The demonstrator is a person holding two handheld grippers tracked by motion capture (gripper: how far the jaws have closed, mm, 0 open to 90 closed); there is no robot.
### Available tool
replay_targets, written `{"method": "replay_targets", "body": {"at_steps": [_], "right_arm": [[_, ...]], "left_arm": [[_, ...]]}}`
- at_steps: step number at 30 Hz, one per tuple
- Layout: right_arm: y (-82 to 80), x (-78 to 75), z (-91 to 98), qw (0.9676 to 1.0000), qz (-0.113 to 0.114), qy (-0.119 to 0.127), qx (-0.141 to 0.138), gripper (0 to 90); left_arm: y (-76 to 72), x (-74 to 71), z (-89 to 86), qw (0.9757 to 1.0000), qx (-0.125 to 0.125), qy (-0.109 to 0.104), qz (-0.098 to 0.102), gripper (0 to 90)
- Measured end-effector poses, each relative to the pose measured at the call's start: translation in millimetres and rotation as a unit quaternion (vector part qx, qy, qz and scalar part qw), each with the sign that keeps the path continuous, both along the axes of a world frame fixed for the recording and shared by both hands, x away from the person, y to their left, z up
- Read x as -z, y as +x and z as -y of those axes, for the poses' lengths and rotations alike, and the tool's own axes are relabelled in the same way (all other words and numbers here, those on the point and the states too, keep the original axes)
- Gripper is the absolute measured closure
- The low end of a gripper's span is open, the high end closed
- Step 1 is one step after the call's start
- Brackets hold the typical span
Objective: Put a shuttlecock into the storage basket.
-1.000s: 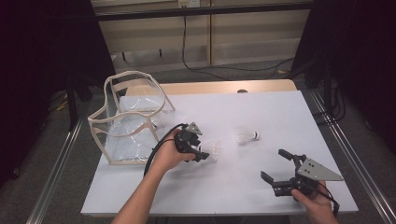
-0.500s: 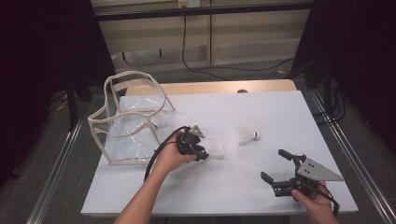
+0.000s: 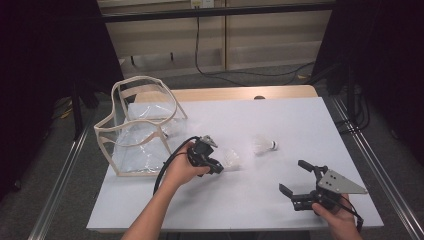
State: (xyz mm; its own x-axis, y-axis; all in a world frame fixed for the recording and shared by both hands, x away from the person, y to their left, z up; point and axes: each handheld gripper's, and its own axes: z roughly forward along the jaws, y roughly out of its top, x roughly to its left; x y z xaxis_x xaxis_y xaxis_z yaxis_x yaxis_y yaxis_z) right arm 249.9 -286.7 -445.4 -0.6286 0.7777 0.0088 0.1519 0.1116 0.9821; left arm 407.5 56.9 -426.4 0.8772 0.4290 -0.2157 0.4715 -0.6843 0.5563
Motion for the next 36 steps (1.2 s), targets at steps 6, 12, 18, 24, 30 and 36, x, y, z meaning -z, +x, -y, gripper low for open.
{"method": "replay_targets", "body": {"at_steps": [6, 12, 18, 24, 30, 36], "right_arm": [[-0.1, -0.2, -0.2, 1.0, 0.001, -0.001, 0.0, 0.7], [-0.2, -0.3, -0.2, 1.0, 0.001, 0.0, 0.0, 0.7], [-0.2, -0.3, -0.2, 1.0, 0.002, -0.001, 0.0, 0.7], [-0.1, -0.3, -0.2, 1.0, 0.002, -0.001, 0.0, 0.7], [-0.1, -0.3, 0.0, 1.0, 0.004, 0.0, 0.0, 0.7], [-0.1, -0.3, 0.0, 1.0, 0.002, -0.002, 0.0, 0.7]], "left_arm": [[-4.3, -5.8, -1.3, 0.9998, -0.008, 0.0, -0.017, 65.7], [-6.4, -12.5, -3.8, 0.999, -0.026, -0.009, -0.035, 65.8], [-7.8, -22.8, -5.6, 0.9989, -0.029, -0.01, -0.035, 65.8], [-8.7, -30.4, -6.4, 0.9986, -0.032, -0.01, -0.041, 65.8], [-9.5, -34.8, -7.1, 0.9985, -0.033, -0.012, -0.043, 65.8], [-9.7, -41.1, -8.9, 0.9982, -0.036, -0.014, -0.046, 65.8]]}}
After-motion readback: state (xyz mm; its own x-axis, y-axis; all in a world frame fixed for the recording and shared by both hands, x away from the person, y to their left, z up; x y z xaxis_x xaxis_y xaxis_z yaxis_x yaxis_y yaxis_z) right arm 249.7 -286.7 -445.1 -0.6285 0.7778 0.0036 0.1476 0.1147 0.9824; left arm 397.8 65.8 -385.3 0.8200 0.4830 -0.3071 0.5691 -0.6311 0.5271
